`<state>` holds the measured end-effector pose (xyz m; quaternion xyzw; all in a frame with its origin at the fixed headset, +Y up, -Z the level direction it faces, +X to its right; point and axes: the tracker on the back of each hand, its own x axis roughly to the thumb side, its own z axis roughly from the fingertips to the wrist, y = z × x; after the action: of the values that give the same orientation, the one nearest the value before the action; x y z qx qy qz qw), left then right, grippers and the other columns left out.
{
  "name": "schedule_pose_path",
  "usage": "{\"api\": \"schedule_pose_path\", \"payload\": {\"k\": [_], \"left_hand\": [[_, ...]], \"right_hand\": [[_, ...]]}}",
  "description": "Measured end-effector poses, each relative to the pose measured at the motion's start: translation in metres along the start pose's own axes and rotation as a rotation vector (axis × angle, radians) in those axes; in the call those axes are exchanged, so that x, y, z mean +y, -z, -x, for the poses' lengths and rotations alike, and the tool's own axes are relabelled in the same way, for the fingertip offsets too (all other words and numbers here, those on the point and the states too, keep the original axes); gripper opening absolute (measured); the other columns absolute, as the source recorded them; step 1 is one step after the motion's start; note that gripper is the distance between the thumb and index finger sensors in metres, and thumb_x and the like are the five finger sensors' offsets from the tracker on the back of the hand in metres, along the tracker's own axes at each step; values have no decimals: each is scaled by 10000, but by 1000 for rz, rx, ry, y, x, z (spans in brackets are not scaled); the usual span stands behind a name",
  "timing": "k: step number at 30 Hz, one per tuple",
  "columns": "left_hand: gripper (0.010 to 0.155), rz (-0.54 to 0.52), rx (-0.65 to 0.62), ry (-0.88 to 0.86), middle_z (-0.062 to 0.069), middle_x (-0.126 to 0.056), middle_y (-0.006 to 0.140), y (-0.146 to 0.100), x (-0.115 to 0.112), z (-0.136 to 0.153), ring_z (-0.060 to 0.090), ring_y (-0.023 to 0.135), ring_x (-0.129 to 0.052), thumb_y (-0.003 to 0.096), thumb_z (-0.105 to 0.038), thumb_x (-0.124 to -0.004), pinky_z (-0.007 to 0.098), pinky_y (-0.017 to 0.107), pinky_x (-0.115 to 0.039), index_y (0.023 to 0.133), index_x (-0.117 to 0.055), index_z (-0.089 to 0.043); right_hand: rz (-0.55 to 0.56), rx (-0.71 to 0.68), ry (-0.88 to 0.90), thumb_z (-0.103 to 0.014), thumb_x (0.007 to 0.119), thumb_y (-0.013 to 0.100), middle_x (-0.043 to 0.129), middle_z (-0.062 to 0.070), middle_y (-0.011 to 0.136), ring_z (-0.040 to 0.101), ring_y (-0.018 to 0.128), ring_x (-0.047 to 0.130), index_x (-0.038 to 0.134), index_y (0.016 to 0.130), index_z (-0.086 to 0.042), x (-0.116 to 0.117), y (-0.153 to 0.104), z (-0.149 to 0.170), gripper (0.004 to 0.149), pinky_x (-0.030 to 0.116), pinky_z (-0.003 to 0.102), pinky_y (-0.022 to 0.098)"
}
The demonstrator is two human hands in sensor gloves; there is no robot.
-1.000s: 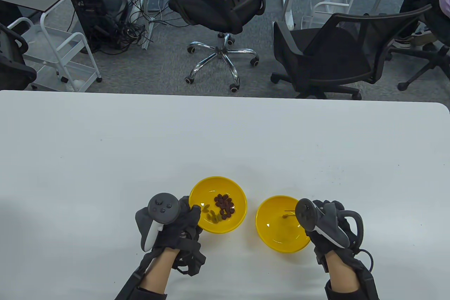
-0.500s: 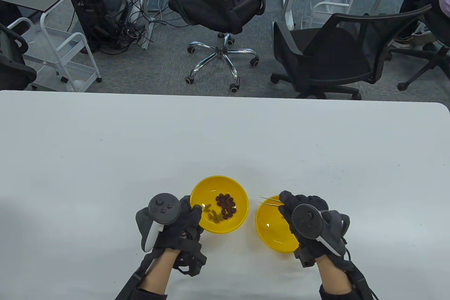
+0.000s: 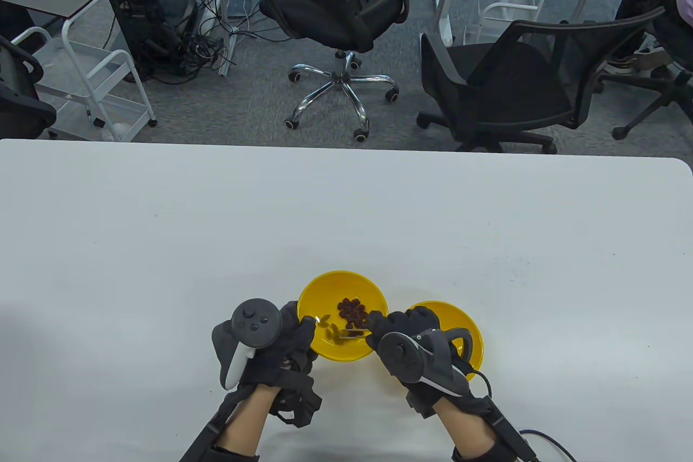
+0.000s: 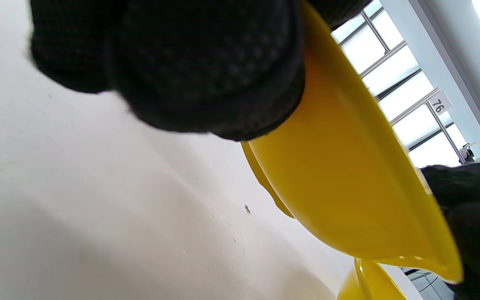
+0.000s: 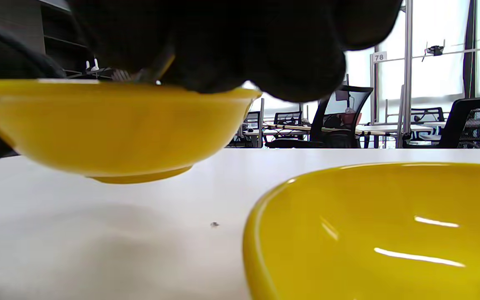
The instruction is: Pick raisins with tweezers into bowl
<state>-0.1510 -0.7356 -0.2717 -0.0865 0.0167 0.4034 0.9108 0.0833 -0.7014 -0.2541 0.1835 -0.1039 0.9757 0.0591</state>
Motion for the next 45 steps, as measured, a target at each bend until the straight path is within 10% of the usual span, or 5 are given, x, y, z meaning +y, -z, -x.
{"api": "schedule_pose_path", "payload": {"k": [25,45], "left_hand": [[596,-7,11,-1,53,-1032,387,-1,3,0,56,144,-1026,546,-342,-652,378,315,-909,959,-597,84],[596,-24,42,41,52,-1032,387,2,7,6,56,144,-1026,544,-342,-653,377,316,-909,958,-598,84]], "right_hand": [[46,26,27,-380,790,407,925,3,547,152,385,952,948,769,-168,-5,-2,5,448,670,540,616],[-26,383,108,-362,805,404,923,20,551,174,393,947,955,767,-153,-12,-23,119,445,651,551,623]]}}
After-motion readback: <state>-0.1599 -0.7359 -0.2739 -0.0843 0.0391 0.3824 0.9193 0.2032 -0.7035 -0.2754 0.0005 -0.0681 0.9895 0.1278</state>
